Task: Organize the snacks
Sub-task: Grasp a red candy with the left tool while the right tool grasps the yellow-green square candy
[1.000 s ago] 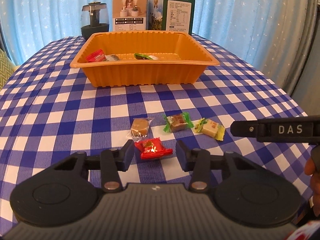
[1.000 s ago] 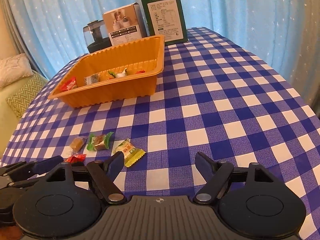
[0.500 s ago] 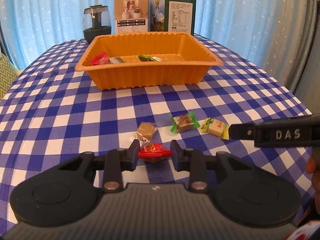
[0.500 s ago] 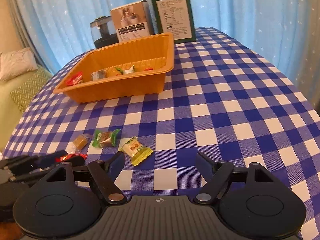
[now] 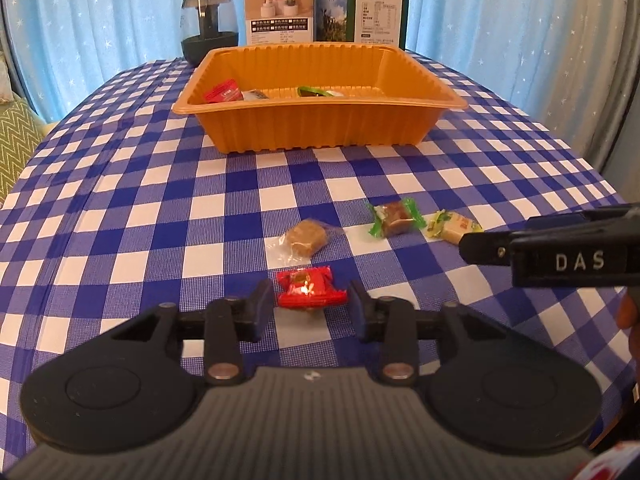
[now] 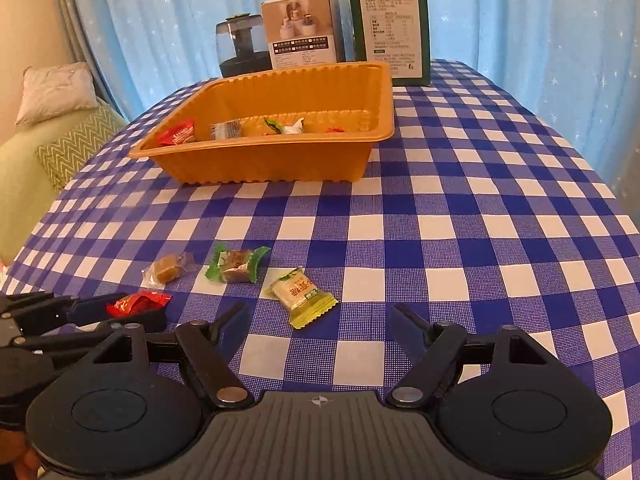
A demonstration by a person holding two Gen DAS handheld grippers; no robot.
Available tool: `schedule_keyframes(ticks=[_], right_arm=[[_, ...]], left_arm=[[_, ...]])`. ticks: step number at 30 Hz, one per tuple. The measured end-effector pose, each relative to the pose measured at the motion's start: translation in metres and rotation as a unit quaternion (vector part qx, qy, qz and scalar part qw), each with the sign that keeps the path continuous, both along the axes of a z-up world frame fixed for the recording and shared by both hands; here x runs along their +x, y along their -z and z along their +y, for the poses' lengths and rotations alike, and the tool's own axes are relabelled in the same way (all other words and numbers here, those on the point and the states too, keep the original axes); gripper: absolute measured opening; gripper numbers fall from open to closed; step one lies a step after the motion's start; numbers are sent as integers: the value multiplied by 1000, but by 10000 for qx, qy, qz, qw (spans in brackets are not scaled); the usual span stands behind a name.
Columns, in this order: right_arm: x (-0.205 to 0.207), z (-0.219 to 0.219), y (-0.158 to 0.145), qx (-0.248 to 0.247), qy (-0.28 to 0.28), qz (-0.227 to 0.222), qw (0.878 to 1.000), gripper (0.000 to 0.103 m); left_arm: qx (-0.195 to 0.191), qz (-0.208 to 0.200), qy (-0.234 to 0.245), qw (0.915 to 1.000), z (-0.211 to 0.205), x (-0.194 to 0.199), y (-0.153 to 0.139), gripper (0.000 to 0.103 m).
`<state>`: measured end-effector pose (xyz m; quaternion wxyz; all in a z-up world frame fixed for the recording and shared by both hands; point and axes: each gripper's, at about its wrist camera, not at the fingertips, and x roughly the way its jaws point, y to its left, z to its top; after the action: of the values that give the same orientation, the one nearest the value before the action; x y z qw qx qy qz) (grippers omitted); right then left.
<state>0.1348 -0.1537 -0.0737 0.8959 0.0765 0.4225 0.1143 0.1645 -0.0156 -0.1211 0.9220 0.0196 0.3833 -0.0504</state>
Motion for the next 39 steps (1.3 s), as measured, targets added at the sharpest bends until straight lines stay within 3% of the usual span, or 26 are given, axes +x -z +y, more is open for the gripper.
schedule_keyframes(ticks=[4, 6, 23, 27, 35, 37, 39], right_arm=[[1, -1, 0, 5, 8, 13, 10000, 77], [1, -1, 1, 8, 4, 11, 10000, 77], [6, 7, 3, -68, -266, -49, 9996, 77], [12, 13, 7, -170, -416, -12, 9990, 63], [23, 23, 13, -399, -559, -153, 9975, 58], [23, 26, 14, -548, -613, -199, 9964, 52], [22, 28, 14, -584, -662, -215, 9959, 39]], left_arm=[[-15, -27, -40, 10000, 1, 1, 1, 39], [-36, -56, -64, 10000, 3, 1, 1, 29], [-257, -208, -122, 9994, 10, 1, -12, 29], [-339, -279, -168, 9989, 14, 1, -17, 29], [-457, -287, -210, 9983, 16, 2, -19, 29], [-463, -290, -206, 9983, 16, 2, -20, 29], [-462, -288, -200, 9983, 15, 3, -19, 29]])
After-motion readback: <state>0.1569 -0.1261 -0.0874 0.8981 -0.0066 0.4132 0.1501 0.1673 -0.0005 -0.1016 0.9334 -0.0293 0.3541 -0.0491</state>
